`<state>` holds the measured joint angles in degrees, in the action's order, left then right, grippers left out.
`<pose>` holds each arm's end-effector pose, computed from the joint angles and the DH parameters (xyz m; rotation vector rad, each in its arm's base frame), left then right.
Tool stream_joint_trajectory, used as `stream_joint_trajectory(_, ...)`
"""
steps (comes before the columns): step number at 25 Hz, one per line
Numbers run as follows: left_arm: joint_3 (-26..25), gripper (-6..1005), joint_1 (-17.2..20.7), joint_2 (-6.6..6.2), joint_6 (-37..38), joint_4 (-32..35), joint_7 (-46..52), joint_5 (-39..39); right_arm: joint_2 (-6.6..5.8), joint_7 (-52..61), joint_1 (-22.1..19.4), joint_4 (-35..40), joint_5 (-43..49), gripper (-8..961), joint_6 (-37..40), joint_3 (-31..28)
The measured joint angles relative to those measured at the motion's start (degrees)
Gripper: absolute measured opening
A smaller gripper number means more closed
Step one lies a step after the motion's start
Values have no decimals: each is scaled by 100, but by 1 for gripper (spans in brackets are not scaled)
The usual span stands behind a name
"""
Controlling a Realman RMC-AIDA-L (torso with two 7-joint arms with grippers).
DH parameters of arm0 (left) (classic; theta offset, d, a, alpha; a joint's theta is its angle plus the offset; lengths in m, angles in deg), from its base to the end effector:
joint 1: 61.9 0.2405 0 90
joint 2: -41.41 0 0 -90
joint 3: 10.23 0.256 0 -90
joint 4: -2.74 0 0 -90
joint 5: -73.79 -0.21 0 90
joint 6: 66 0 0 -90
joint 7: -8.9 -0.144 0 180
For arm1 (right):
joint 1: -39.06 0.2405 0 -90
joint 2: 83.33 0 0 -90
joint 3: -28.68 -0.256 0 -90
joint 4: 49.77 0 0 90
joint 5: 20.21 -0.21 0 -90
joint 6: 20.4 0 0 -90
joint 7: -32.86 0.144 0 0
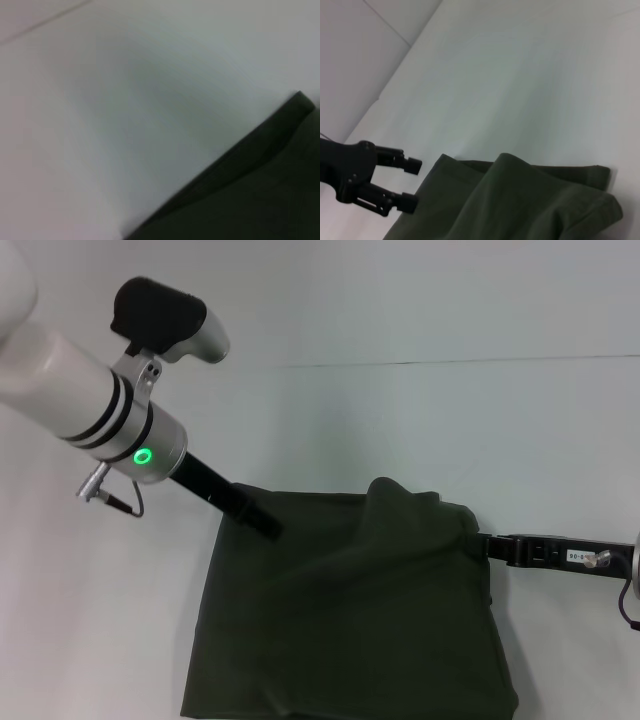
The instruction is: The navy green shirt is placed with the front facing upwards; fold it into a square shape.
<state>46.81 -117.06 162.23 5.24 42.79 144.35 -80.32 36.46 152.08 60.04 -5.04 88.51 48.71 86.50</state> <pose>-0.1818 0.4222 -0.0413 -2.5816 -1.0203 0.3366 0.2996 0.3265 -0.0168 -2.2941 1.5034 0.5659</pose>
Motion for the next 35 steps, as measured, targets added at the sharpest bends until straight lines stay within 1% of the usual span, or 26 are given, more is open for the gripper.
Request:
stream_joint_trajectory(2,-8,948,13,-19,26,-115,171,-14,0,-15,2,1,0,36,11,0)
stream_joint_trajectory(4,-121,947,30,-83,101,-248,325,0,0,-29,7,2,0,36,19,0)
stream_joint_trajectory(5,-245,946,48,-110,127,-291,355,13,-1,-35,9,2,-1,36,26,0)
stream_joint_trajectory(8,-881,938,132,-182,172,-388,391,22,-1,-50,10,2,0,36,58,0)
stream_joint_trajectory(11,-1101,927,197,-203,178,-414,400,21,-6,-55,11,13,2,37,89,0)
stream_joint_trajectory(14,-1117,916,219,-192,150,-468,408,21,-8,-62,22,24,11,36,90,2)
stream_joint_trajectory(17,-1112,905,220,-142,120,-491,411,21,-9,-91,47,7,19,36,109,6)
stream_joint_trajectory(22,-1107,886,183,-118,57,-567,411,19,-9,-100,64,-2,36,37,167,3)
stream_joint_trajectory(25,-1106,841,172,-112,-35,-621,414,17,-9,-101,62,-2,36,37,172,0)
stream_joint_trajectory(35,-1080,785,174,-67,-176,-639,446,12,-16,-101,43,0,36,36,236,0)
